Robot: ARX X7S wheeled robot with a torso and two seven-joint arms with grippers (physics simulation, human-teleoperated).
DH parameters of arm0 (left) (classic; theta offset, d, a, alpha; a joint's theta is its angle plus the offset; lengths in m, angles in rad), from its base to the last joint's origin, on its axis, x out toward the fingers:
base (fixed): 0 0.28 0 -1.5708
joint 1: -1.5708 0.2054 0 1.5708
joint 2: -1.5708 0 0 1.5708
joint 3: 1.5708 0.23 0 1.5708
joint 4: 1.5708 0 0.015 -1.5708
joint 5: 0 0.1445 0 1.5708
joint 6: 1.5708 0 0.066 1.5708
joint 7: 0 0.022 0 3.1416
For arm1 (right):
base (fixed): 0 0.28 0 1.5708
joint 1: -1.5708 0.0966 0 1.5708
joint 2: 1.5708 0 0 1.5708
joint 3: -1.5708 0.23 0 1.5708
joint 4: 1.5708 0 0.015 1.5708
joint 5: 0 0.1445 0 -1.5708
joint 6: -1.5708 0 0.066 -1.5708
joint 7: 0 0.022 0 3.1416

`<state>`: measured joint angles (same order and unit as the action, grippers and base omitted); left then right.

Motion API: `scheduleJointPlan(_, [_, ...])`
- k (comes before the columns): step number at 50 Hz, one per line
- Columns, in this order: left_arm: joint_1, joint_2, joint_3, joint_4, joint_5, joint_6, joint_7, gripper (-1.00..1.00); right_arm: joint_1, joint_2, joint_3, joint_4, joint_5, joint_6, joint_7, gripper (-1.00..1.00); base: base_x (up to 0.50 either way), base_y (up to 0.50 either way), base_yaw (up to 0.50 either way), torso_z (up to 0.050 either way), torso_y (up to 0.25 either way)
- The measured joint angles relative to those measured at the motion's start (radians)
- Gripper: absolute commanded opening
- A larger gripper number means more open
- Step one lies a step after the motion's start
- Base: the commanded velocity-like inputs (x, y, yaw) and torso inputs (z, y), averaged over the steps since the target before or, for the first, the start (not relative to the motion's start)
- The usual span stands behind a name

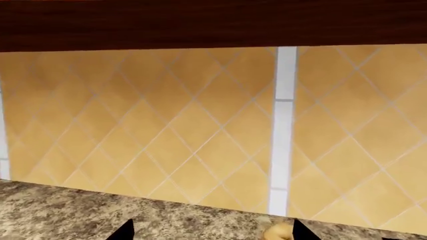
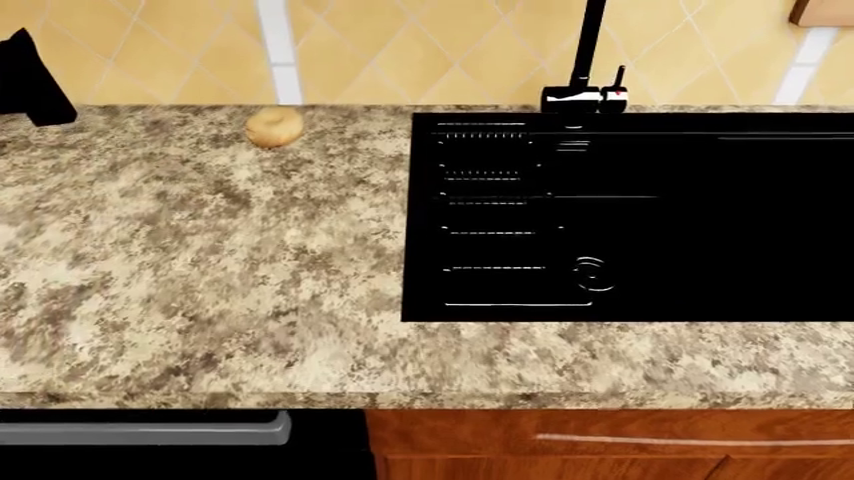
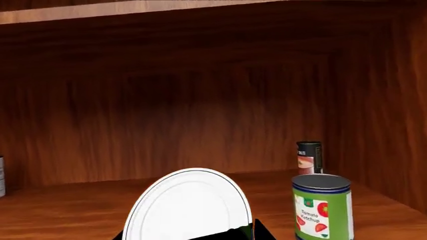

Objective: Pick the cans from the counter and place them in their designated side in the cabinet.

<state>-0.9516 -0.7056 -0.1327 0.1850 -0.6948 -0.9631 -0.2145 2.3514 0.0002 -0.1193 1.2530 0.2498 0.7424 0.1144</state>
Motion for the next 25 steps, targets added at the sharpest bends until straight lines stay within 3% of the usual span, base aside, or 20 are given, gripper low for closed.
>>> scheduleJointPlan(25, [-0.006,-0.008,0.0,0.005,-0.004,-0.004,-0.005,1.0,-0.001,0.0,-0.027,0.01,0.002,-0.05,-0.018,-1.0,0.33,0.0,0.0,0.0,0.001])
